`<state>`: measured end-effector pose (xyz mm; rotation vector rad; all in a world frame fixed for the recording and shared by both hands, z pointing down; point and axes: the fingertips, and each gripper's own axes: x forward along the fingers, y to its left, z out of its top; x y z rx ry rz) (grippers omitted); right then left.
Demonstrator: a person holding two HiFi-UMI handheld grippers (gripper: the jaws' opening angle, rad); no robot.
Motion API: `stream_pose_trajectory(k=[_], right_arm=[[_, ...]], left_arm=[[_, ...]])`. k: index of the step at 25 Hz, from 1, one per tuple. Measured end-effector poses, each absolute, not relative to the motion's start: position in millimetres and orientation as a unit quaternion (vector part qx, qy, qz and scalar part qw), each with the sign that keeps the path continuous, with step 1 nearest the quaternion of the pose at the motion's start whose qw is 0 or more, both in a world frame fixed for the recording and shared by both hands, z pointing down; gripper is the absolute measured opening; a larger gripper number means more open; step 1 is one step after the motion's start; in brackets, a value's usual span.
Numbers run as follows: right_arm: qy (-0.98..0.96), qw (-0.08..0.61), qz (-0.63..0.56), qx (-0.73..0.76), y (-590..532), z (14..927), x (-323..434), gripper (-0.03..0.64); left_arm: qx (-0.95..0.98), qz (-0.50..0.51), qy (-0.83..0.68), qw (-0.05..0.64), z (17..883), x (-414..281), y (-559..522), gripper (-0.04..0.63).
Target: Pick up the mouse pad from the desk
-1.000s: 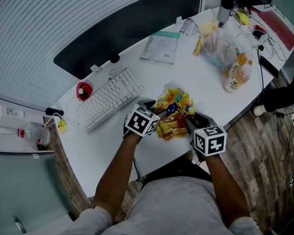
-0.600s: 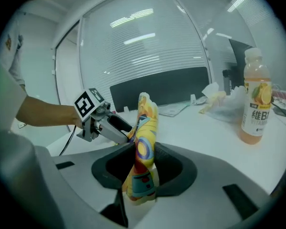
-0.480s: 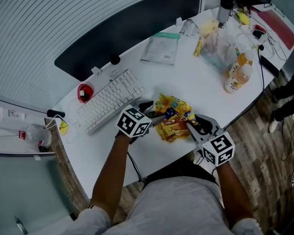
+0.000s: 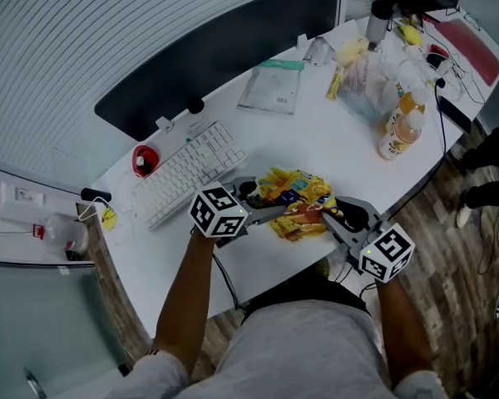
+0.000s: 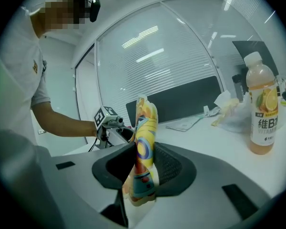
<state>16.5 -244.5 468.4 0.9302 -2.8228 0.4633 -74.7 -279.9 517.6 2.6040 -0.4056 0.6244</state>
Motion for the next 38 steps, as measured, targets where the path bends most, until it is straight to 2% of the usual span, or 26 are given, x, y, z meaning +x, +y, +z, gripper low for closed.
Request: stream_pose_trajectory(k=[4,7,11,17,29,34,38], right_arm=[[-0.933,0.075,0.124,0.33,-249.7,461.0,26.3,0.124],[-0.928,0.081,0.089,0.353,-255.2,451.2,37.0,0.126],[-0.921,0.088,0.048,0.376,-263.3,435.8,50.5,0.156],[-0.911,0.082,0.018,0.404,-274.0,412.7,70.0,0.173],[-0.914,0.049,0.012,0.402,-276.4,382.7,96.2,0.175],[-0.935,0.007,0.056,0.35,-283.2,373.9,100.3,0.244],[-0.949,-0.029,0.09,0.3,-292.0,358.6,99.9,0.256]], left_arm=[[0.943,0.213,-0.17,0.189,499.8,-74.0,-279.9,0.2],[0.948,0.19,-0.193,0.169,478.0,-71.4,-278.3,0.085],[0.953,0.166,-0.206,0.144,450.9,-64.7,-270.5,0.028],[0.956,0.158,-0.225,0.105,419.6,-60.3,-258.1,0.023],[0.955,0.098,-0.265,0.089,373.4,-62.5,-246.6,0.023],[0.966,0.084,-0.237,0.066,355.3,-54.6,-234.5,0.023],[0.975,0.074,-0.2,0.058,338.3,-46.6,-224.3,0.023]])
